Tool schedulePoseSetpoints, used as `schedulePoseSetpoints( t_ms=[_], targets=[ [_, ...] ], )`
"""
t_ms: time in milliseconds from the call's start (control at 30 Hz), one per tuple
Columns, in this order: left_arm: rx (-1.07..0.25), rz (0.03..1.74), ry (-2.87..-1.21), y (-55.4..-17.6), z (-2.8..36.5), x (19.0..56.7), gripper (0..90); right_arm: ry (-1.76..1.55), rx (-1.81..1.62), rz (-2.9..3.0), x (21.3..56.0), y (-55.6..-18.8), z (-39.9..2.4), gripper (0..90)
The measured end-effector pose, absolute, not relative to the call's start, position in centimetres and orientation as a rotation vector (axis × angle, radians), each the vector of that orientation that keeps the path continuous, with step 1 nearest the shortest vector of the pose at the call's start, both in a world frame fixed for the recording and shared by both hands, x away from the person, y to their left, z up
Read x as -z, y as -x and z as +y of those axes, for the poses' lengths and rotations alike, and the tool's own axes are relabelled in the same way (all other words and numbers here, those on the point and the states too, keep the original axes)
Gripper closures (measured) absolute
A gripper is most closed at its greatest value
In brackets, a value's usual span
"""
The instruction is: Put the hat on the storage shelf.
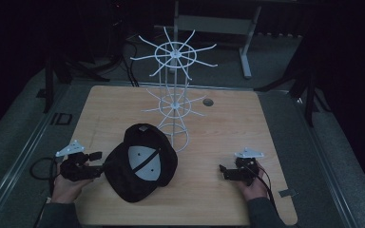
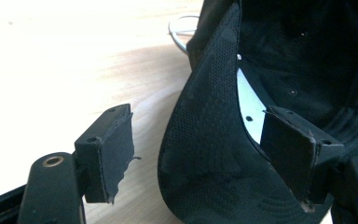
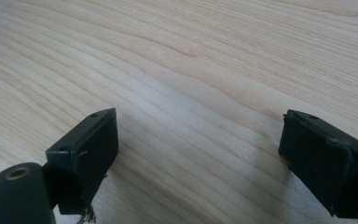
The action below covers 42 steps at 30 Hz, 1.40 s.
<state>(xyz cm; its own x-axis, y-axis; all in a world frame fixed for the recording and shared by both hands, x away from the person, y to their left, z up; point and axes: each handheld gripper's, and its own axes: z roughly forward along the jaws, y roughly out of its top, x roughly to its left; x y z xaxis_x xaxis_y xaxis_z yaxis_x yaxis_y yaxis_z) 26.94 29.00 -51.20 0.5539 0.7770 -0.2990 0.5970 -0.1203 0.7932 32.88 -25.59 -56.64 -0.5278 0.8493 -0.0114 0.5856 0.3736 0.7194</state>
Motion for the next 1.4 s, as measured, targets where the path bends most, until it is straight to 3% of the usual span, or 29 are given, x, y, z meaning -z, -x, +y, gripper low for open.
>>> schedulePoseSetpoints(
  t_ms=[1100, 1400],
  targets=[
    [-0.225, 1.091, -1.927, -28.3, 26.2, 51.9, 24.9, -1.248, -0.950, 2.259, 56.6, -32.9, -25.6, 11.6],
    [-0.244, 1.114, -1.948, -28.9, 25.0, 52.1, 34.5, -1.248, -0.951, 2.259, 56.6, -32.9, -25.6, 11.6]
  ],
)
